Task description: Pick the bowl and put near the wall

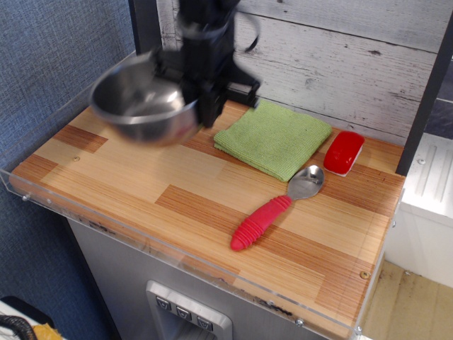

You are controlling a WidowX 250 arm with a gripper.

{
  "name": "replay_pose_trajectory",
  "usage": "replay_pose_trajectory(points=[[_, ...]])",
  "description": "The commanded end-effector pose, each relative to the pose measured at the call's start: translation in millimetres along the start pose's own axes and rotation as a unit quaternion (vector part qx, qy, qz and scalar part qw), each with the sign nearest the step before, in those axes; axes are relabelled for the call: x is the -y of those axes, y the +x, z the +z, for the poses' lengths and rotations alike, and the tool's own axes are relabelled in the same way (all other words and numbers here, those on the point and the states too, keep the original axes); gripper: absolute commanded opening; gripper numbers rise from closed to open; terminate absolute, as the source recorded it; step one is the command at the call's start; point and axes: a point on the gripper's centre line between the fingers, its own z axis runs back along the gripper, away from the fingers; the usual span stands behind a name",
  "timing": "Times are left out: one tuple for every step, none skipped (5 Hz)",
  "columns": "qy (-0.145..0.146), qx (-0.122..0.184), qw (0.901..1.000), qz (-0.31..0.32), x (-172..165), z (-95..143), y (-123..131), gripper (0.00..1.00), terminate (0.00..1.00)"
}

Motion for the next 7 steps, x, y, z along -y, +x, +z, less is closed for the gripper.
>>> replay_pose_trajectory(points=[[-0.045,0.057,0.9929,-0.094,72.1,-4.7,63.2,0.00,0.00],[-0.063,0.066,0.9937,-0.065,102.7,-20.0,72.6,0.00,0.00],[-0.058,0.057,0.9947,-0.062,110.3,-31.2,72.4,0.00,0.00],[-0.051,0.035,0.9969,-0.048,104.0,-49.6,72.6,0.00,0.00],[-0.046,0.029,0.9976,-0.042,93.2,-49.5,76.4,0.00,0.00],[-0.048,0.051,0.9969,-0.035,81.0,-33.3,75.5,0.00,0.00],[-0.054,0.069,0.9958,-0.026,69.3,-20.8,72.9,0.00,0.00]])
